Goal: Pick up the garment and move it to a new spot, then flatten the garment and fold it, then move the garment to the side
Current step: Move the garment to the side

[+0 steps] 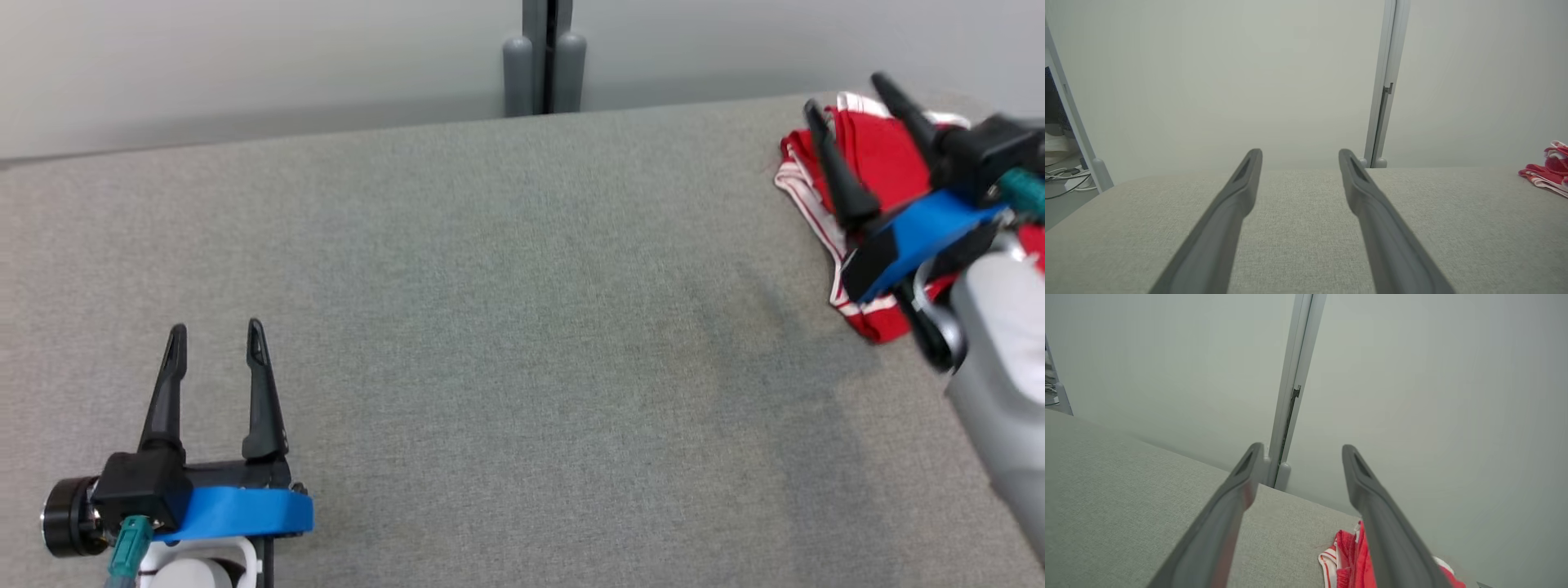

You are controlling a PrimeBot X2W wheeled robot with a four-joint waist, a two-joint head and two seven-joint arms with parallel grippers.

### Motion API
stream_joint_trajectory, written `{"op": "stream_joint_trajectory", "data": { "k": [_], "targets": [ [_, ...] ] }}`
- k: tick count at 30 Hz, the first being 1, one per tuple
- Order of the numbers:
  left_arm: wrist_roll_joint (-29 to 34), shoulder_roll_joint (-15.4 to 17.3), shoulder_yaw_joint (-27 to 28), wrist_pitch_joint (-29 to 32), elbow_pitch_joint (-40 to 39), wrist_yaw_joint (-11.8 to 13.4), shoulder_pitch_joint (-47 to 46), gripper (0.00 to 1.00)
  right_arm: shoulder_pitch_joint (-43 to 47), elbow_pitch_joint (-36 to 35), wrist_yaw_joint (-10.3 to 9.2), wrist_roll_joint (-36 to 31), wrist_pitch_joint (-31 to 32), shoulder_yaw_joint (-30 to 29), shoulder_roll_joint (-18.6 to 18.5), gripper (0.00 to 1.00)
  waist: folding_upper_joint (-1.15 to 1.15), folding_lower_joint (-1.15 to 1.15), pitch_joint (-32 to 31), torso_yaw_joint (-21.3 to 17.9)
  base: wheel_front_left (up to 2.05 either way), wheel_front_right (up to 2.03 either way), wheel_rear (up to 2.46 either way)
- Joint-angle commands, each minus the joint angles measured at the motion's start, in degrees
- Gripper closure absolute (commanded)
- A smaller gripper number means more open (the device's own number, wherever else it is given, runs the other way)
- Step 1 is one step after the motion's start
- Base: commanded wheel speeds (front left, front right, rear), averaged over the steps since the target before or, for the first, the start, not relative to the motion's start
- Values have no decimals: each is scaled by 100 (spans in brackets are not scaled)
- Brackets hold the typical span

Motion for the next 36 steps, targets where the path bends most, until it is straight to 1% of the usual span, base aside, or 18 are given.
{"op": "stream_joint_trajectory", "data": {
  "k": [1,8,19,25,28,36],
  "targets": [
    [-10,-10,36,-13,54,-24,77,0,309,-129,-1,-65,-11,-111,115,0,2,2,-132,-4,0,0,0],
    [-40,-43,47,-13,299,-71,325,0,1416,-668,-1,-307,-12,-643,458,0,2,2,-548,129,0,0,0],
    [-8,-68,65,-13,499,-106,572,0,3070,-1526,0,-518,-12,-1367,857,0,2,2,-913,234,0,0,0],
    [42,-83,21,-13,478,-68,624,0,3734,-2000,0,-656,-12,-1772,1081,0,2,2,-989,262,0,0,0],
    [28,-89,14,-13,446,-59,635,0,4026,-2225,0,-787,-11,-1957,1252,0,2,2,-1016,266,0,0,0],
    [-2,-99,-22,-13,375,-60,672,0,4536,-2626,0,-1014,-12,-2368,1677,0,2,2,-1097,293,0,0,0]
  ]
}}
